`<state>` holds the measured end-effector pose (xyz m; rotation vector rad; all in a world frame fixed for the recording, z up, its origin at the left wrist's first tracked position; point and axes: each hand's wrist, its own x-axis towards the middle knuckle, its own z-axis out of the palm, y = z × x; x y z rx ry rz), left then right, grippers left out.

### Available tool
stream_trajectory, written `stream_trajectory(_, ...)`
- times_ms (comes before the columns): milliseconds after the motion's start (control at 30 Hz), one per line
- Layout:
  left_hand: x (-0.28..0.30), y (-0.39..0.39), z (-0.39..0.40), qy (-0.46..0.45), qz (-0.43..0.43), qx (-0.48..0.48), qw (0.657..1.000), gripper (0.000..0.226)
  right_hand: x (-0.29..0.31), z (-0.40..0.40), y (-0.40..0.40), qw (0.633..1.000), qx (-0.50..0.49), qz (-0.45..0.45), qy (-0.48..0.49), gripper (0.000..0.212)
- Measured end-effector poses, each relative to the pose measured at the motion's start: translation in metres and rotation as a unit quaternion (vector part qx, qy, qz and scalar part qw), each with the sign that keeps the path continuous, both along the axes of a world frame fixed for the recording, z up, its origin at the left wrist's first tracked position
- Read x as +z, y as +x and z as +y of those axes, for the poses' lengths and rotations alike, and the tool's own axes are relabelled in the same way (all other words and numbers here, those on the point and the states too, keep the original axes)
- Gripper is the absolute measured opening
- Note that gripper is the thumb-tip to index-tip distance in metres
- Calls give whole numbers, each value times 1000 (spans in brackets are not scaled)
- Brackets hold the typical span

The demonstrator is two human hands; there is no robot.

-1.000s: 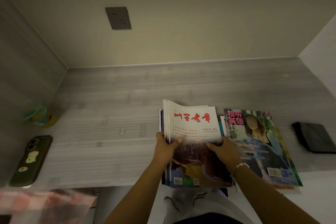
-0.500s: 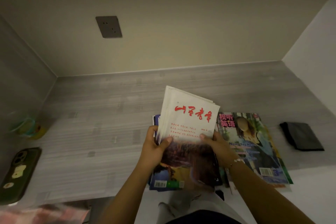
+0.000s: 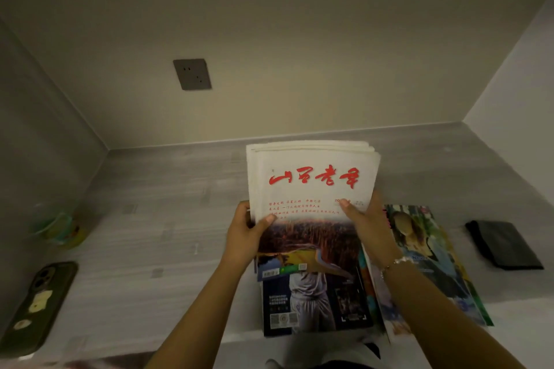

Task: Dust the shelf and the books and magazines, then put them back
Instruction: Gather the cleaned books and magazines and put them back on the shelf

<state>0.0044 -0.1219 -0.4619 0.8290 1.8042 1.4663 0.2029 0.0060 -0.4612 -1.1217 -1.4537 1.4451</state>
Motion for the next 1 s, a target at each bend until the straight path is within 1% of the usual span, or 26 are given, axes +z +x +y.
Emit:
stream_trajectory(100, -6, 2, -1, 12, -10, -2, 1000, 30, 3, -1, 3, 998, 8, -53, 36, 53)
stream_trajectory(200, -1, 5, -5, 24, -17, 3, 1000, 26, 13, -7, 8, 997, 26, -57, 54, 45)
stream_trajectory(300, 25, 7, -2, 59, -17, -1, 998, 28, 33, -10, 14, 998, 45, 1, 37, 46)
stream_trajectory(400, 55, 9, 4, 98, -19, -5, 995, 34, 46, -7, 14, 997, 48, 61, 16, 60)
stream_trajectory(434, 61, 11, 7, 106, -17, -1, 994, 32, 50, -6, 12, 997, 46, 66, 8, 65)
stream_trajectory(467, 64, 12, 8, 110, -13, 5, 994, 24, 51, -7, 10, 997, 40, 72, 1, 66)
stream_trajectory(500, 67, 15, 9, 111, -10, 11, 994, 17, 53, -8, 9, 996, 32, 80, -1, 61)
stream_trajectory(567, 68, 19, 9, 115, 0, 18, 993, 14, 56, -11, 8, 996, 19, 92, 10, 49)
stream_trajectory(701, 72, 18, 7, 123, 1, 0, 992, 11, 64, -13, 15, 995, 36, 84, 42, 41)
stream_trajectory(767, 77, 18, 6, 134, 2, -21, 991, 17, 68, -9, 19, 994, 53, 72, 57, 40)
stream_trajectory(867, 84, 19, 4, 147, 2, -32, 989, 32, 76, -8, 21, 993, 53, 74, 78, 50)
stream_trajectory(934, 85, 19, 6, 156, -6, -26, 987, 34, 79, -8, 19, 992, 49, 86, 73, 55)
stream_trajectory(1001, 84, 21, 7, 158, -23, -17, 987, 32, 80, -12, 15, 992, 47, 89, 69, 47)
